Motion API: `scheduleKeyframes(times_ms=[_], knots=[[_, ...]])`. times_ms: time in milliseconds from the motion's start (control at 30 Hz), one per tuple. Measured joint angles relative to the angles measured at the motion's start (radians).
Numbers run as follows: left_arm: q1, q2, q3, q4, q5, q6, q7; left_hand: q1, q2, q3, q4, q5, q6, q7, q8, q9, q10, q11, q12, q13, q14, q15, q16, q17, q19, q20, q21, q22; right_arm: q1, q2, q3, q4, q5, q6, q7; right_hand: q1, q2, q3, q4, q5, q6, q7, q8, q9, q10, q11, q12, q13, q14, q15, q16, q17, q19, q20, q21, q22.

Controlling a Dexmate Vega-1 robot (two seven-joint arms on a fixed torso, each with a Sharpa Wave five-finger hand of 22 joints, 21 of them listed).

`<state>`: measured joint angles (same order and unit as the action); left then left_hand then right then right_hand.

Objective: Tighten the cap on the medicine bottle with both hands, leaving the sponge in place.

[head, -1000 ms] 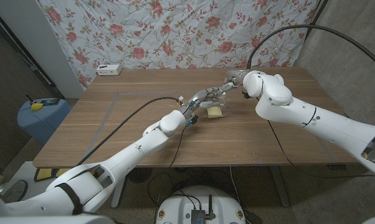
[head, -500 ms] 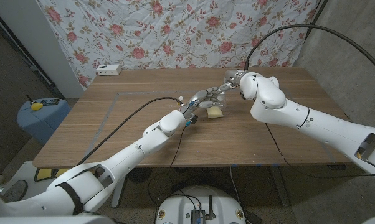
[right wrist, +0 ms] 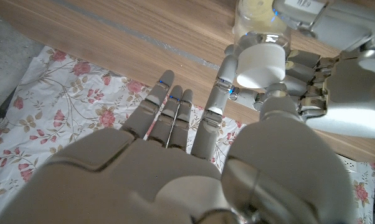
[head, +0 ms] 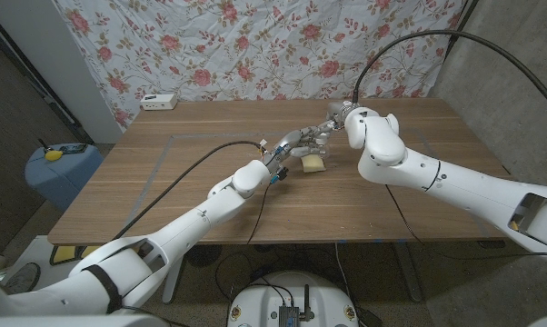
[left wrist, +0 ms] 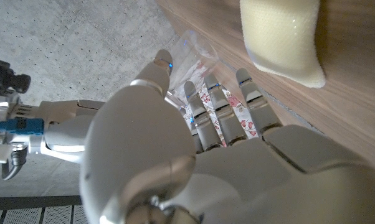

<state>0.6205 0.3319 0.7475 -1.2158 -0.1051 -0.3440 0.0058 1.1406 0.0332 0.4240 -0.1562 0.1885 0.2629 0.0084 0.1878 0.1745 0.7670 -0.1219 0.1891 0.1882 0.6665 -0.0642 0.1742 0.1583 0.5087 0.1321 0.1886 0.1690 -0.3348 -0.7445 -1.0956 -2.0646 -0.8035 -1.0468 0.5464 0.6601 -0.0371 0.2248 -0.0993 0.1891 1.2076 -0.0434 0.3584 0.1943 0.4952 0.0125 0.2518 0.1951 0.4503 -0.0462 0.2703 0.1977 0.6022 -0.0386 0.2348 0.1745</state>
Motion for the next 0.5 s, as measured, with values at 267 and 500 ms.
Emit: scheduleKeyframes(times_ms=[267,500], knots=[[0.000,-0.001,-0.001,0.001,-0.001,-0.002,0.000,0.000,0.000,0.000,0.000,0.000,0.001,-0.001,0.000,0.000,0.000,0.000,0.004,0.001,0.000,0.000,0.000,0.000,0.000,0.000,0.000,-0.002,-0.004,0.018,-0.011,0.013,-0.075,-0.014,0.022,-0.030,-0.001,-0.011,0.003,-0.005,0.072,0.001,0.019,0.001,0.036,-0.004,0.000,0.000,0.023,-0.002,0.004,0.002,0.013,-0.002,0.000,0.000],[0.000,-0.001,-0.001,0.001,-0.002,-0.002,0.000,0.000,0.000,0.000,0.000,0.000,0.001,-0.001,0.000,0.000,-0.002,-0.001,0.004,0.001,0.000,0.000,0.000,0.000,0.000,0.000,0.000,-0.002,-0.020,0.033,-0.008,0.024,-0.131,-0.020,0.038,-0.045,-0.002,-0.012,0.004,-0.005,0.122,0.000,0.027,-0.004,0.069,-0.015,0.007,0.000,0.044,-0.003,0.004,0.002,0.028,-0.007,0.000,0.005]])
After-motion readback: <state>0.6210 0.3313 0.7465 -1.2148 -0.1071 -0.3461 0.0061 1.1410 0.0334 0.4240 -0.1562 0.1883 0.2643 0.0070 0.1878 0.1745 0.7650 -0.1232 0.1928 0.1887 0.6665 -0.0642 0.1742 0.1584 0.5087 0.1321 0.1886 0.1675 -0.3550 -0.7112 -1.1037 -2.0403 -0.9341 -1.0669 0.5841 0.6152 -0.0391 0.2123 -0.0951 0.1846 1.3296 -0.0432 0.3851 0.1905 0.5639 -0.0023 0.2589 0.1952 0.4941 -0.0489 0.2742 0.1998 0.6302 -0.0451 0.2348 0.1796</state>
